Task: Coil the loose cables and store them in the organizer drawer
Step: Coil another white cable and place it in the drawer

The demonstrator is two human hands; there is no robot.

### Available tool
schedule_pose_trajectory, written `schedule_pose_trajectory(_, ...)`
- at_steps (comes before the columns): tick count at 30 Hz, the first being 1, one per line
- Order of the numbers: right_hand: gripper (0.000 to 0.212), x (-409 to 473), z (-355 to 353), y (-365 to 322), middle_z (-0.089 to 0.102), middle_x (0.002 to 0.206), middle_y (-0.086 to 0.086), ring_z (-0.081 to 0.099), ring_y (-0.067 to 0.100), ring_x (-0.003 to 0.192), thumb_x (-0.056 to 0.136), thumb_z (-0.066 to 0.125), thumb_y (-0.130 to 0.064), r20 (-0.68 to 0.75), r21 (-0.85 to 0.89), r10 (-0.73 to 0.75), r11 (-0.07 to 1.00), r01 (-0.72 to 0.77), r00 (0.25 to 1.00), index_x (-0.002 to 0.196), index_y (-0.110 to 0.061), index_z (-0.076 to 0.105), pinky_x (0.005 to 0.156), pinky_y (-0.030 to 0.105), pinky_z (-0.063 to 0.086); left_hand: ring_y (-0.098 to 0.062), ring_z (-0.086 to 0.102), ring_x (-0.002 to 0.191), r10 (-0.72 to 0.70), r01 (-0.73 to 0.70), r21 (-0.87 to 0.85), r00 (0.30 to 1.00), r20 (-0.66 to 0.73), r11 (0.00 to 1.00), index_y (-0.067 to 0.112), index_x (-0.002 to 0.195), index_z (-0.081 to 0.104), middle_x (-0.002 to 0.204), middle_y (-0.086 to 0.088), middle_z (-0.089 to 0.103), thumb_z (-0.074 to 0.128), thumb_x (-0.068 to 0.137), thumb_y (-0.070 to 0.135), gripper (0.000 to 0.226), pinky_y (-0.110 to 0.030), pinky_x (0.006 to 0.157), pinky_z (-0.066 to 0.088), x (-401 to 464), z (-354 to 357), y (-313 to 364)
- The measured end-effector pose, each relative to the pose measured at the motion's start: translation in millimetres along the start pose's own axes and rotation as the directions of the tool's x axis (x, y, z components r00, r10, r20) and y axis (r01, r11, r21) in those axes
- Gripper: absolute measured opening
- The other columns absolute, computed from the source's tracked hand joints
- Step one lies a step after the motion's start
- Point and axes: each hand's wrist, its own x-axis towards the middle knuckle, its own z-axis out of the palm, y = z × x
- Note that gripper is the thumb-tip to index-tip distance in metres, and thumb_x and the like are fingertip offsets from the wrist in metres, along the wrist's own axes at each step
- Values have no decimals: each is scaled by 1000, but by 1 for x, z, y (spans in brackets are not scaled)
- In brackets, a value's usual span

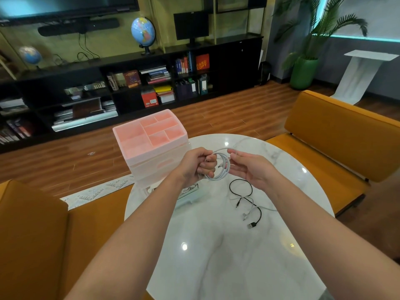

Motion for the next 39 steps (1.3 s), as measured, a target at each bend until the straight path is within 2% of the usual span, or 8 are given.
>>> schedule_pose_trajectory(10,35,2,-2,0,65,112,10,70,18,88,98,53,-16,119,69,116,990,-125,986,132,-5,54,76,31,54,-8,20,44,40,-26,186,997,-71,982,15,66,45,56,5,24,34,102,22,38,-22,55,41,8,1,-4)
schedule_pose_trajectory(16,21,-5,3,-7,66,94,7,66,16,79,82,60,-7,112,57,147,986,-154,983,101,-14,54,78,30,43,-9,29,52,157,-86,371,973,-167,925,14,83,52,63,5,33,33,106,25,32,-24,65,49,12,8,-15)
schedule_pose_trajectory(18,37,-4,9,-5,67,90,4,64,13,81,80,66,-1,77,-31,119,993,-117,990,110,-17,50,74,27,39,-9,28,56,220,-117,482,962,-164,868,16,80,46,67,3,31,31,107,24,32,-29,72,49,14,14,-16)
schedule_pose_trajectory(21,72,0,13,0,67,111,14,66,16,87,75,64,13,-14,-81,41,996,-42,999,129,-22,33,79,30,39,-11,26,55,270,-127,569,947,-174,812,15,75,40,66,1,27,31,107,26,34,-30,69,47,19,15,-15)
schedule_pose_trajectory(26,77,2,11,6,44,133,24,68,22,87,71,59,27,-35,-139,-85,987,79,996,126,-20,29,87,32,52,-11,28,54,261,-109,525,939,-225,844,15,73,43,64,0,31,34,106,27,37,-24,60,44,25,16,-13)
schedule_pose_trajectory(29,80,0,12,11,46,132,18,62,29,108,71,71,17,-55,-158,-151,977,141,987,126,-25,30,104,42,45,-9,34,53,272,-101,497,919,-285,862,10,78,45,63,1,36,37,105,30,35,-25,60,44,30,15,-14)
schedule_pose_trajectory(33,65,-3,13,14,54,131,17,58,31,118,66,81,3,-76,-120,-188,977,178,979,114,-27,50,108,47,40,-10,39,57,241,-54,501,918,-316,864,10,99,39,70,1,40,40,104,36,26,-28,67,48,35,13,-15)
schedule_pose_trajectory(39,32,-4,13,15,74,101,11,68,27,104,78,77,-8,-142,-107,-221,973,207,965,106,-13,63,111,45,38,-6,36,48,226,-74,441,925,-305,895,9,91,45,64,3,37,39,105,31,26,-25,65,49,35,14,-17)
